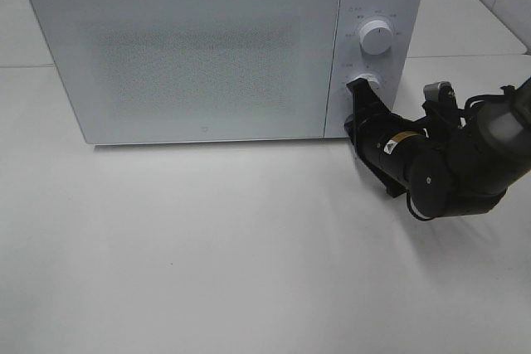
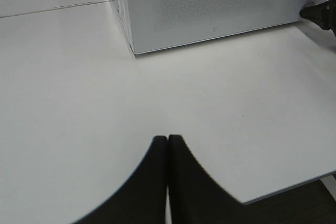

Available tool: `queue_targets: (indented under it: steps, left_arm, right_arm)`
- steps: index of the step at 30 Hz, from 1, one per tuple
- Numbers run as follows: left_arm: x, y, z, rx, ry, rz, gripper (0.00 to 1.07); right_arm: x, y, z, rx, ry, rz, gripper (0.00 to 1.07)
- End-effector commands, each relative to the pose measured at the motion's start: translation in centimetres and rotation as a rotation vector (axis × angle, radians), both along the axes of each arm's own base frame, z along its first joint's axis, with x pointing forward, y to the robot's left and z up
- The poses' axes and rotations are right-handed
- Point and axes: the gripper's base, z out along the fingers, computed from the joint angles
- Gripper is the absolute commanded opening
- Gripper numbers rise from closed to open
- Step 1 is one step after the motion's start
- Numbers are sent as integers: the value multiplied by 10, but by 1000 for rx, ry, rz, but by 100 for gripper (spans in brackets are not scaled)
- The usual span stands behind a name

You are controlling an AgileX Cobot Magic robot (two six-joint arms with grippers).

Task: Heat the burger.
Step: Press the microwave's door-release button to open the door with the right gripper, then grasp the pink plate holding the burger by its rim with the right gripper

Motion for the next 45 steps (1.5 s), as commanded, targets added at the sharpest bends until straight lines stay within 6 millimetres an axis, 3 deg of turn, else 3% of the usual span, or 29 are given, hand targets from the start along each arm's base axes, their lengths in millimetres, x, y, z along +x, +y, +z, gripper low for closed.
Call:
queue_targets:
  steps: [1, 8, 19, 21, 26, 38, 45]
  left_arm:
    - [-3, 0, 0, -12, -30, 1, 0]
    - [-3, 0, 0, -11, -30, 2, 0]
    - [-3, 0, 0, -11, -30, 2, 0]
    - [-3, 0, 0, -11, -30, 2, 0]
    - [-3, 0, 0, -11, -30, 2, 0]
    - [-3, 0, 0, -11, -30, 2, 0]
    - [-3, 0, 0, -11, -30, 2, 0]
  right_arm:
    - [19, 5, 22, 48, -203, -9, 0]
    - [34, 11, 34, 70, -276, -11, 0]
    - [30, 9, 31, 62, -248, -11, 0]
    - [19, 4, 25, 41, -136, -18, 0]
    - [1, -4, 24, 21, -69, -24, 0]
    - [-42, -18, 33, -53, -27, 43, 1]
    - [-58, -12, 38, -211, -121, 248, 3]
